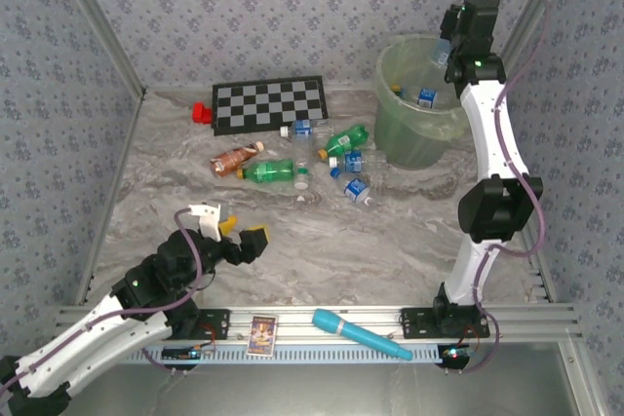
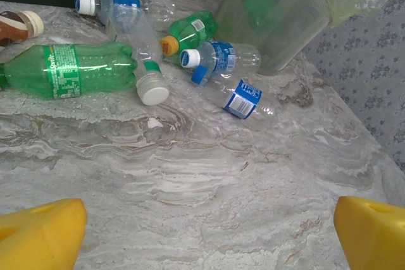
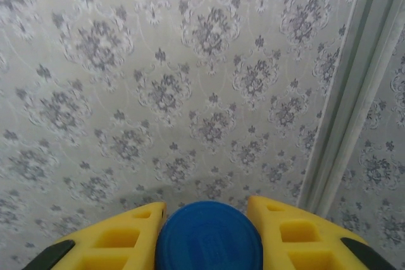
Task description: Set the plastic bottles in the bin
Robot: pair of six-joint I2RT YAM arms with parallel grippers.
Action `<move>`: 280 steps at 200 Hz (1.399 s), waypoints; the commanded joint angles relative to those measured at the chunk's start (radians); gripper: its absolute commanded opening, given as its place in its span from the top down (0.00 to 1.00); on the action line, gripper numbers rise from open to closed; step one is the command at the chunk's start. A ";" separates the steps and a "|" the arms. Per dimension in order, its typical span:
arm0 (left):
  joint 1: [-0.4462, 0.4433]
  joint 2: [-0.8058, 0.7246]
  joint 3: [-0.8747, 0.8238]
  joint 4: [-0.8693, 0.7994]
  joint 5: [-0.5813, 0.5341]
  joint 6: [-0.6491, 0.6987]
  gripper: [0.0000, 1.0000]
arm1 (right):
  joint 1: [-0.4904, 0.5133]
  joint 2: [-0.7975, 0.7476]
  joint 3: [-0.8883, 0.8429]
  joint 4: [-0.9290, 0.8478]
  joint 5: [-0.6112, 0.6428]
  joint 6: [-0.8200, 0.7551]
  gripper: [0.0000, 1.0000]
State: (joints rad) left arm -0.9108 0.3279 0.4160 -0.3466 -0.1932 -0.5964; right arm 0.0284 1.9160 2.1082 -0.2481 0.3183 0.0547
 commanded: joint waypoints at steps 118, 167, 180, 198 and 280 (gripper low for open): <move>-0.001 -0.007 0.009 -0.017 -0.006 -0.015 0.00 | 0.072 -0.056 -0.020 -0.090 0.027 -0.040 0.01; -0.001 -0.060 -0.003 -0.068 -0.007 -0.031 0.00 | 0.103 -0.060 -0.043 -0.124 0.058 -0.059 0.01; 0.000 -0.080 -0.009 -0.076 -0.010 -0.035 0.00 | 0.101 -0.058 -0.043 -0.141 0.064 -0.058 0.00; 0.000 -0.102 -0.014 -0.088 -0.015 -0.036 0.00 | 0.106 -0.065 -0.046 -0.161 0.071 -0.039 0.01; -0.001 -0.064 -0.036 -0.059 -0.046 -0.050 0.00 | 0.274 -0.326 -0.449 0.036 0.034 0.132 0.00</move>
State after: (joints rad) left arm -0.9108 0.2386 0.3862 -0.4244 -0.2108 -0.6304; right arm 0.2428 1.6985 1.7641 -0.3237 0.3672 0.1192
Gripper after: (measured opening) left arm 0.997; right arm 0.995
